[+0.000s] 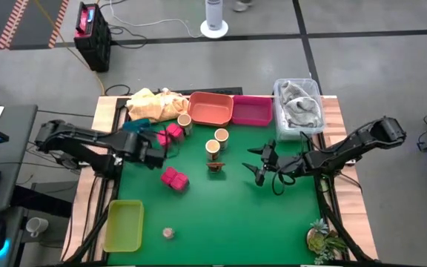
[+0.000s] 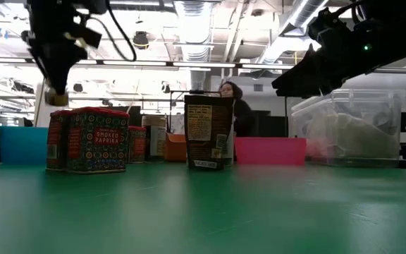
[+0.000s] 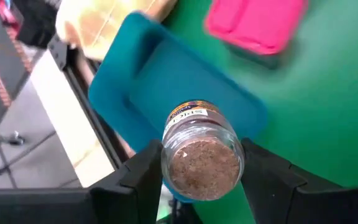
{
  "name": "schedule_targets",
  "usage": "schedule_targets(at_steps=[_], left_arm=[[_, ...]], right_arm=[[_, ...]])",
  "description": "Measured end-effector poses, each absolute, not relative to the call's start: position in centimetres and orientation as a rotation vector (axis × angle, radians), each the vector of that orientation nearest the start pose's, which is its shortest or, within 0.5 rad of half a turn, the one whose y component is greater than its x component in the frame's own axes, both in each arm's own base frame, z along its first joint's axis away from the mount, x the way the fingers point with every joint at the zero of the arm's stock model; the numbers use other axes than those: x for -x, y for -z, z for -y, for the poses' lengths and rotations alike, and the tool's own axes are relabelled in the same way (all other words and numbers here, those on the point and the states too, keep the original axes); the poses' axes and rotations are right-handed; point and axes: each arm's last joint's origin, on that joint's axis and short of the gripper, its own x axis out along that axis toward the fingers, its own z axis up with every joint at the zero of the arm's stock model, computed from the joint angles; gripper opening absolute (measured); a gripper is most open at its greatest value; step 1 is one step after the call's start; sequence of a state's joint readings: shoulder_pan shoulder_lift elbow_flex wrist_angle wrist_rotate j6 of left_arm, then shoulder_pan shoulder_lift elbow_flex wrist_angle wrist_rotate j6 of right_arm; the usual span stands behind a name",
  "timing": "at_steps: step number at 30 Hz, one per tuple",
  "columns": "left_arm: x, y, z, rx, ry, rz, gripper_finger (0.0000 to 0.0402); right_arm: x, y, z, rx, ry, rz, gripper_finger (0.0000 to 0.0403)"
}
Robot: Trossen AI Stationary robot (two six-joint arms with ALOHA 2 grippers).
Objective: Sort spices by type
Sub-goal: Put the right small brown seasoning bottle into the blue bin
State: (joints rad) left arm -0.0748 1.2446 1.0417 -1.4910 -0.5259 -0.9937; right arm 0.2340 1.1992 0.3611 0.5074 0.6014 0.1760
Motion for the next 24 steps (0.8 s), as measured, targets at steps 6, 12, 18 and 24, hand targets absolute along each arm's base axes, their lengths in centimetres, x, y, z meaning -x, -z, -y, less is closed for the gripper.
schedule_targets(at_steps=[6, 12, 18, 24], left_arm=[[-16.3, -26.0, -3.8, 0.305, -1.100, -1.267, 0.0177], [-16.9, -25.3, -8.4, 0.391, -1.040, -1.257, 0.0177], [-16.6, -23.6, -12.6, 0.469, -1.017, -1.356, 0.0177], [-16.3, -22.2, -14.4, 0.504, -0.965, -1.453, 0.0177]], right_arm=[[-21.7, -17.8, -3.3, -0.033, 0.396, -0.267, 0.0309], [-21.8, -17.9, -3.3, -0.024, 0.394, -0.264, 0.0309], [-21.7, -17.8, -3.4, -0.021, 0.391, -0.271, 0.0309], [-21.6, -17.6, -3.7, -0.011, 0.378, -0.290, 0.0309]])
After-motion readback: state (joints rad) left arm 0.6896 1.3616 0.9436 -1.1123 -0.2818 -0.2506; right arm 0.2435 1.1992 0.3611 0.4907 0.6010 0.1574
